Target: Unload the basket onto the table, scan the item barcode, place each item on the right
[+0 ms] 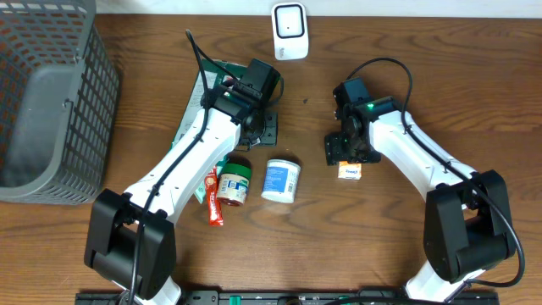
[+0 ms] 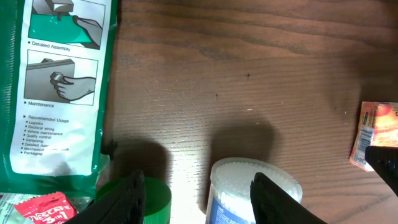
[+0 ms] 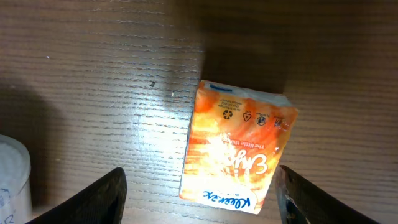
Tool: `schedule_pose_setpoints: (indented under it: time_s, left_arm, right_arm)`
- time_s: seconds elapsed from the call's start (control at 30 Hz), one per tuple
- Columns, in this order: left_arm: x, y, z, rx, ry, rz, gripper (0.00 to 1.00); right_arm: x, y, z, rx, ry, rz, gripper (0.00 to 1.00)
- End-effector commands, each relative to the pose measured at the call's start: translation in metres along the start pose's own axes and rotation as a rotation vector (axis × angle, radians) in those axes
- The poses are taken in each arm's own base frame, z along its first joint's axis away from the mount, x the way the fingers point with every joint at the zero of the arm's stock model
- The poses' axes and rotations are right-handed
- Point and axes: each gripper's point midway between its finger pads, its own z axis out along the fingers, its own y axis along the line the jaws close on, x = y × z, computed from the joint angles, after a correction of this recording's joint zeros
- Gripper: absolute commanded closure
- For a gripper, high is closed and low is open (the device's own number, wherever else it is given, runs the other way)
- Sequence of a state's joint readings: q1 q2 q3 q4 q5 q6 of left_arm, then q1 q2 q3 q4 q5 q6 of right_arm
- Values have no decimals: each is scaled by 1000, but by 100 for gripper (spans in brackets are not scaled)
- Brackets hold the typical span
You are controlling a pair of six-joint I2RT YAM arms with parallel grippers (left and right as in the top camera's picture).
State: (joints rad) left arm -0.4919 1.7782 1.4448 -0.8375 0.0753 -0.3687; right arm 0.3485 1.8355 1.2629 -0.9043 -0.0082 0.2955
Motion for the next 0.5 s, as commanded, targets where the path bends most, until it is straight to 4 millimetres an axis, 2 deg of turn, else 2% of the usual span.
schedule_pose_setpoints:
  time_s: [0.0, 0.3, 0.47]
  left_arm:
    - [0, 4, 0, -14, -2, 4, 48]
    - [0, 4, 0, -14, -2, 5, 48]
    - [0, 4, 0, -14, -2, 5, 48]
  right_arm:
    - [2, 2, 0, -4, 5, -8, 27]
    - [3, 1, 0, -2, 7, 1, 36]
    - [4, -1, 1, 7, 11, 16, 36]
